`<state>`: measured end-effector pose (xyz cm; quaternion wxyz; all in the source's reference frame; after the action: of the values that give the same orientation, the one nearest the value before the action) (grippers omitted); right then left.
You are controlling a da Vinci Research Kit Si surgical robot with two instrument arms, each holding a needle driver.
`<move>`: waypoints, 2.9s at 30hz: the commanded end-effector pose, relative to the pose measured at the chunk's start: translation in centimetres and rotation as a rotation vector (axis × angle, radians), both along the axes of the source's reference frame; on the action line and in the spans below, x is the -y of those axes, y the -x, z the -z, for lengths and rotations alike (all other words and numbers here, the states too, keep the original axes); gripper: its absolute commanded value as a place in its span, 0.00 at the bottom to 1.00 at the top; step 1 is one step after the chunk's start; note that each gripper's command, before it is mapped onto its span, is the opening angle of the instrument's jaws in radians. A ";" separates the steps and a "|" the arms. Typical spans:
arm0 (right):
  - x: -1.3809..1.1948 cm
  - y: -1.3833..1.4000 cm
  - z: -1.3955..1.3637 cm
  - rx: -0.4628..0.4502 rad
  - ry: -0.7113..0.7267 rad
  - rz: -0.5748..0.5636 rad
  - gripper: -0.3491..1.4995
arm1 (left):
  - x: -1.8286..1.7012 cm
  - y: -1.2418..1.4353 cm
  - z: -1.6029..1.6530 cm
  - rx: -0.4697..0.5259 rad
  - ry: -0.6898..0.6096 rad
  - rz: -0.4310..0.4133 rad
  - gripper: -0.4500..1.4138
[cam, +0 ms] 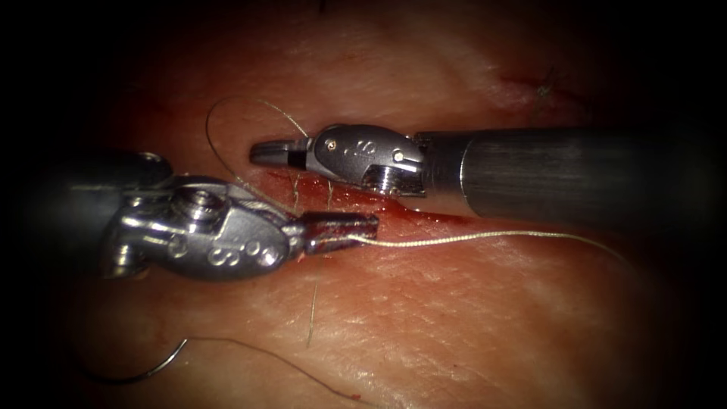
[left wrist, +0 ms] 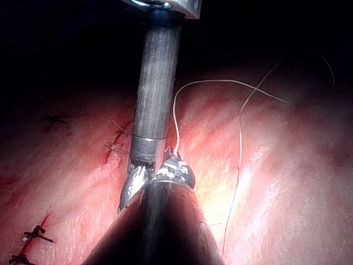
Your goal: Wound Closure
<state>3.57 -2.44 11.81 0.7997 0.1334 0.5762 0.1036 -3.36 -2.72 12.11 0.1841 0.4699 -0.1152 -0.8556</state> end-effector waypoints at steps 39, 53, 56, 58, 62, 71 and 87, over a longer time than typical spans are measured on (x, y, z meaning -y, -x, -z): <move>-0.43 -0.24 0.14 -0.557 -0.384 -0.151 0.00 | 0.39 0.01 -1.75 0.061 -0.060 -0.070 0.00; -0.33 0.15 0.68 -0.730 -0.458 0.016 0.54 | 0.18 -0.29 -2.18 0.063 -0.067 -0.074 0.00; -0.28 0.29 0.71 -0.744 -0.428 0.071 0.54 | 0.11 -0.33 -2.23 0.065 -0.066 -0.078 0.00; -0.27 0.42 0.71 -0.736 -0.394 0.109 0.51 | 0.04 -0.39 -2.28 0.062 -0.067 -0.074 0.00; -0.26 0.57 0.66 -0.721 -0.362 0.145 0.50 | -0.09 -0.52 -2.39 0.050 -0.067 -0.058 0.00; 0.00 0.57 0.51 -0.644 -0.289 0.309 0.51 | -0.30 -0.80 -2.56 0.036 -0.076 -0.030 0.00; 0.85 0.42 0.03 -0.399 -0.102 0.809 0.67 | -0.21 -0.90 -2.52 0.018 -0.076 -0.017 0.00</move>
<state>3.09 -3.27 11.73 0.6425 0.4061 0.6123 -0.2177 -2.41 -2.49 14.56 0.1725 0.4849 -0.0813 -0.8535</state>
